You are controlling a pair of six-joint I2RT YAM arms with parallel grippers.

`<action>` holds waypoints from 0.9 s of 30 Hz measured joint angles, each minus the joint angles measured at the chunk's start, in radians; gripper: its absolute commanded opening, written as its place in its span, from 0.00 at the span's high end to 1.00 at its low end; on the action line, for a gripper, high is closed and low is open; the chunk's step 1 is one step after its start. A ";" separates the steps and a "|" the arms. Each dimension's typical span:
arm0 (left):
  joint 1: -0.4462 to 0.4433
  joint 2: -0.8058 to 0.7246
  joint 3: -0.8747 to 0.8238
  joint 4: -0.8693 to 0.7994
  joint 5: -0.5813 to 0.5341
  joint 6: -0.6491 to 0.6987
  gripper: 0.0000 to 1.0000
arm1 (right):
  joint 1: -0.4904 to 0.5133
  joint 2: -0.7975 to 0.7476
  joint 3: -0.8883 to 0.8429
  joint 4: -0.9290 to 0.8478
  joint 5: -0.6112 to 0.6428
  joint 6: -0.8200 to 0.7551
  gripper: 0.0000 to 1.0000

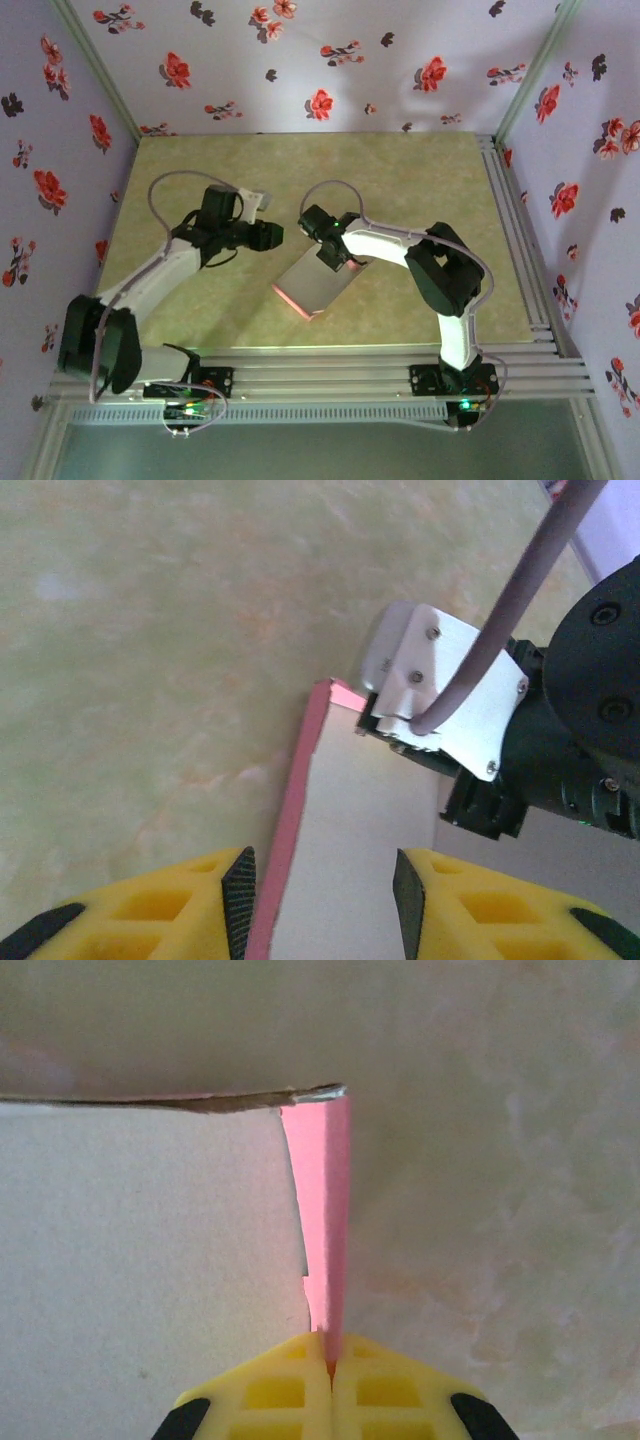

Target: Fold the paper box

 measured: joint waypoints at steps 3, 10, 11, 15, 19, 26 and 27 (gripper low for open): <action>0.012 -0.074 -0.091 0.020 -0.050 -0.067 0.54 | 0.000 0.000 0.006 -0.029 -0.042 -0.024 0.88; 0.011 -0.172 -0.332 0.119 -0.072 -0.265 0.52 | 0.000 0.000 0.023 -0.088 -0.124 -0.056 0.82; 0.007 -0.188 -0.357 0.130 -0.075 -0.285 0.52 | 0.000 0.000 0.027 -0.098 -0.130 -0.060 0.81; -0.026 -0.264 -0.441 0.184 -0.085 -0.352 0.51 | 0.000 0.000 0.043 -0.136 -0.158 -0.064 0.79; -0.088 -0.327 -0.492 0.216 -0.113 -0.401 0.51 | 0.000 0.000 0.061 -0.167 -0.171 -0.061 0.79; -0.271 -0.369 -0.526 0.232 -0.202 -0.486 0.51 | -0.007 0.000 0.087 -0.193 -0.169 -0.055 0.76; -0.305 -0.374 -0.526 0.232 -0.220 -0.499 0.50 | -0.009 0.000 0.089 -0.199 -0.166 -0.055 0.76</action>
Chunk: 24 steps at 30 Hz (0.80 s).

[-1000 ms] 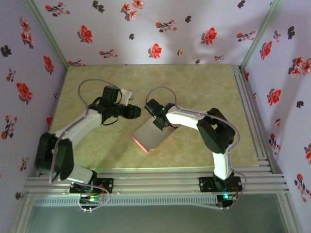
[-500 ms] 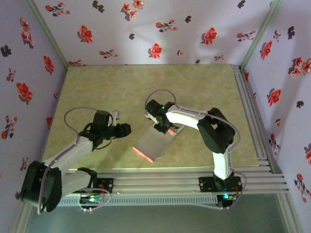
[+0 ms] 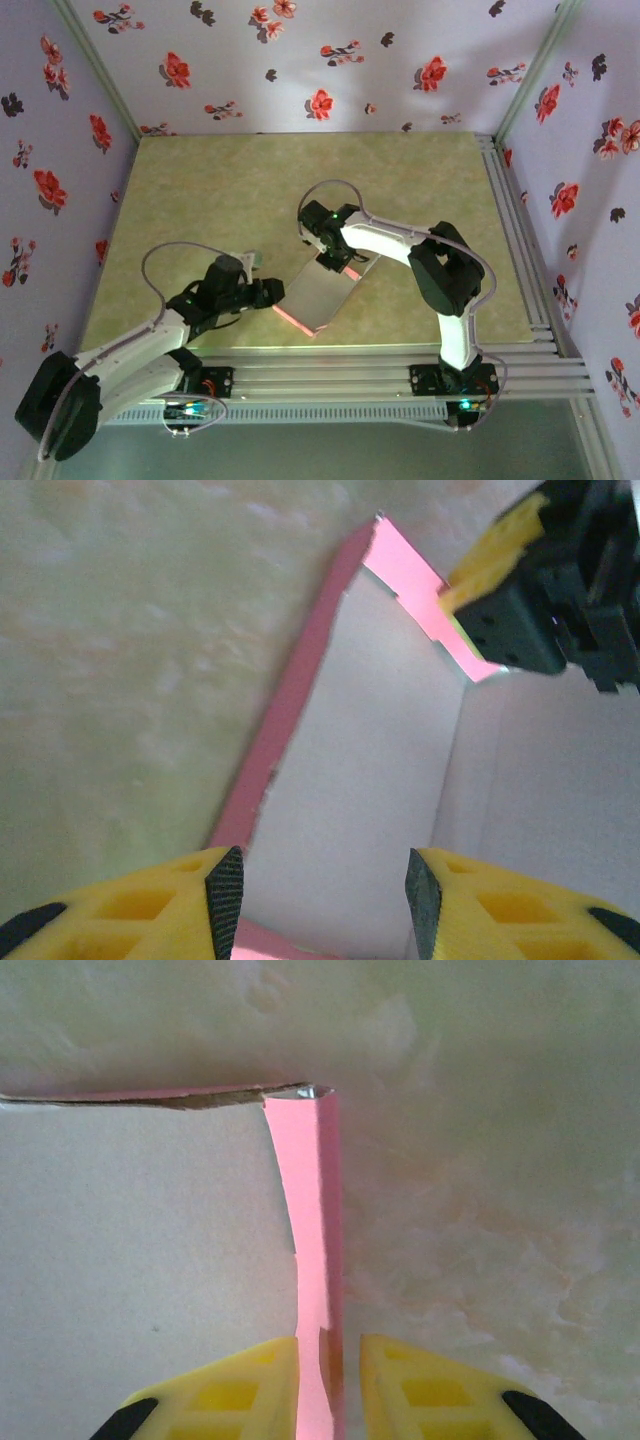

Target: Fold the paper box

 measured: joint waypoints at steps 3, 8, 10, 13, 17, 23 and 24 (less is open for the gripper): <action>-0.061 -0.004 0.000 0.007 -0.050 -0.023 0.51 | -0.006 0.000 0.014 -0.024 0.000 0.000 0.76; -0.087 0.008 -0.026 0.058 -0.109 -0.033 0.51 | -0.013 0.003 0.046 -0.046 -0.001 0.001 0.77; -0.086 0.013 -0.049 0.076 -0.124 -0.035 0.51 | -0.013 0.016 0.064 -0.053 -0.008 0.001 0.77; -0.086 0.016 -0.068 0.083 -0.136 -0.035 0.51 | -0.017 0.052 0.097 -0.057 -0.020 0.001 0.76; -0.086 0.018 -0.070 0.095 -0.145 -0.035 0.50 | -0.018 0.090 0.116 -0.058 -0.041 0.001 0.76; -0.087 0.042 -0.070 0.109 -0.146 -0.035 0.50 | -0.024 0.104 0.117 -0.074 -0.060 0.002 0.82; -0.087 0.045 -0.070 0.109 -0.146 -0.035 0.50 | -0.024 0.104 0.117 -0.077 -0.060 0.002 0.83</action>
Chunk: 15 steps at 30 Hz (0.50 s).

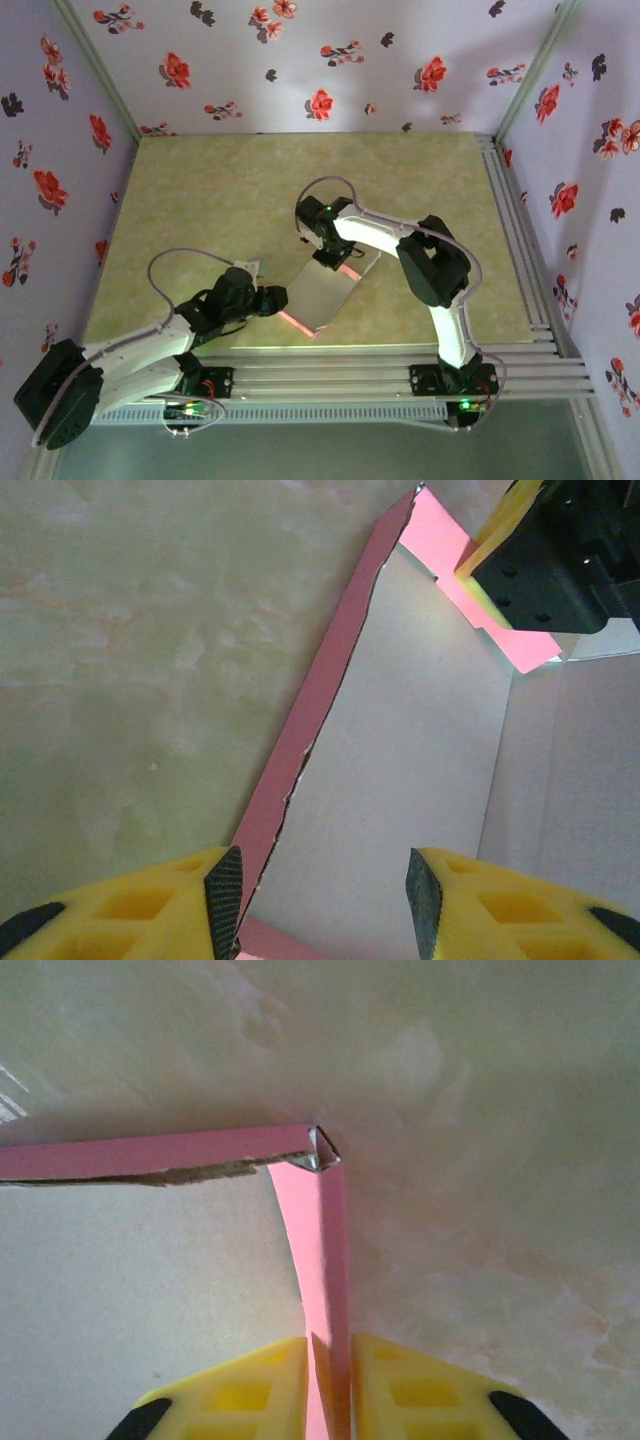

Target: Fold the paper box

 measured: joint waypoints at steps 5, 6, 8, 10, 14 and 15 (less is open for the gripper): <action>0.000 0.001 0.000 0.000 0.000 0.000 0.50 | 0.000 0.005 0.000 -0.002 0.003 0.000 0.86; 0.000 0.001 0.000 0.000 0.000 0.000 0.50 | 0.000 0.005 0.000 -0.002 0.005 0.000 0.87; 0.000 0.001 0.000 0.000 0.000 0.000 0.50 | 0.000 0.007 0.002 -0.003 0.009 0.000 0.88; 0.000 0.002 0.000 0.000 0.000 0.000 0.50 | 0.001 0.011 0.007 -0.003 0.023 -0.001 0.89; 0.000 0.002 0.000 0.000 0.000 0.000 0.50 | 0.013 0.017 0.010 -0.003 0.058 -0.003 0.93; 0.000 0.002 0.000 0.000 0.000 0.000 0.50 | 0.018 0.018 0.011 -0.005 0.072 -0.003 0.94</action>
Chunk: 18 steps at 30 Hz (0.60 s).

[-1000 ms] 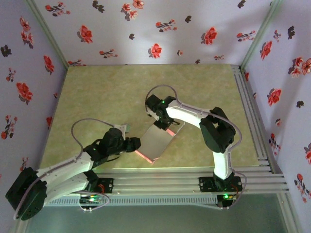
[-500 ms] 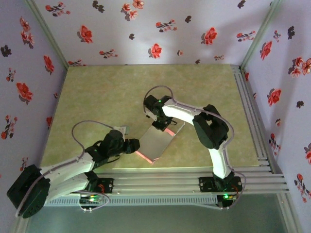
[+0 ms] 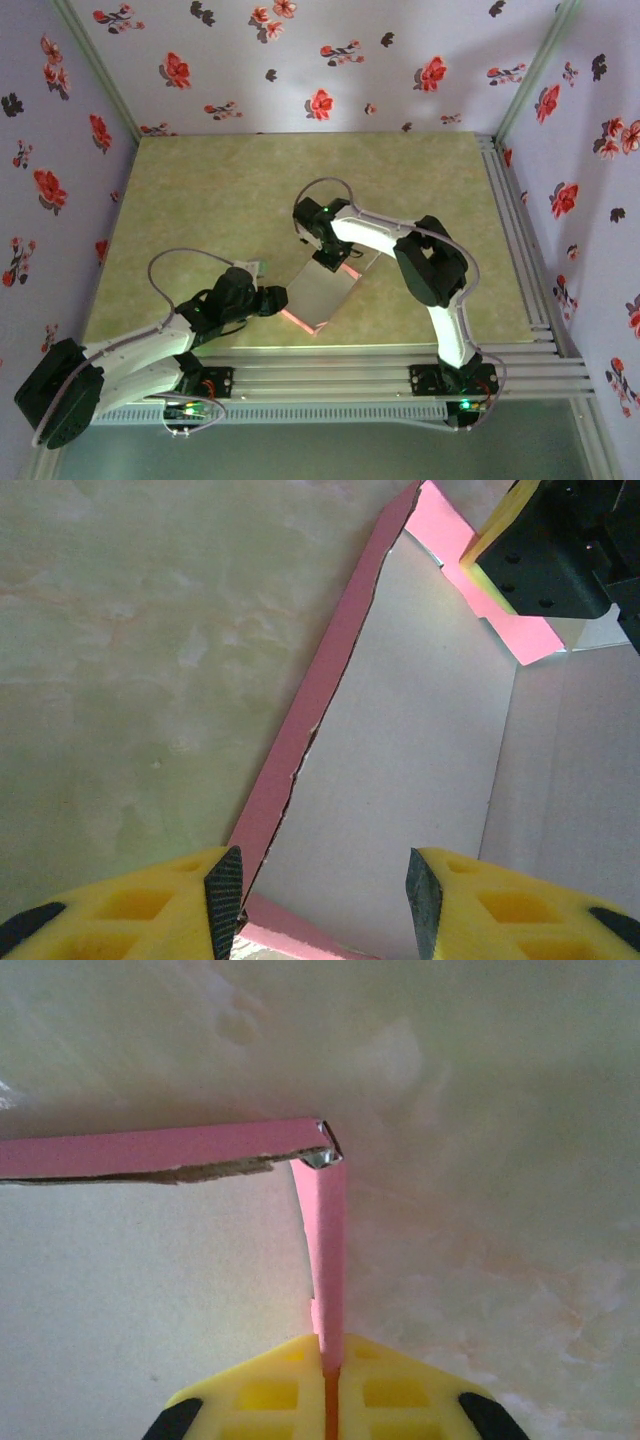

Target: Fold the paper box

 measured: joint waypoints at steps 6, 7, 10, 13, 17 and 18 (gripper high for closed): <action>0.000 0.000 0.000 0.000 0.000 0.001 0.50 | 0.023 0.008 0.001 0.003 0.071 -0.001 1.00; 0.000 0.000 0.000 -0.001 0.000 0.001 0.51 | 0.024 0.010 0.001 0.003 0.080 -0.001 1.00; 0.000 0.000 0.000 -0.001 0.000 0.003 0.51 | 0.035 0.018 0.001 0.009 0.130 -0.002 1.00; 0.000 0.000 0.000 -0.002 0.000 0.003 0.51 | 0.050 0.026 0.001 0.012 0.179 -0.002 1.00; 0.000 0.000 0.000 -0.003 0.000 0.004 0.51 | 0.059 0.031 0.001 0.014 0.203 -0.002 0.98; 0.000 0.000 0.000 -0.005 0.000 0.004 0.51 | 0.059 0.031 0.000 0.014 0.205 -0.001 0.95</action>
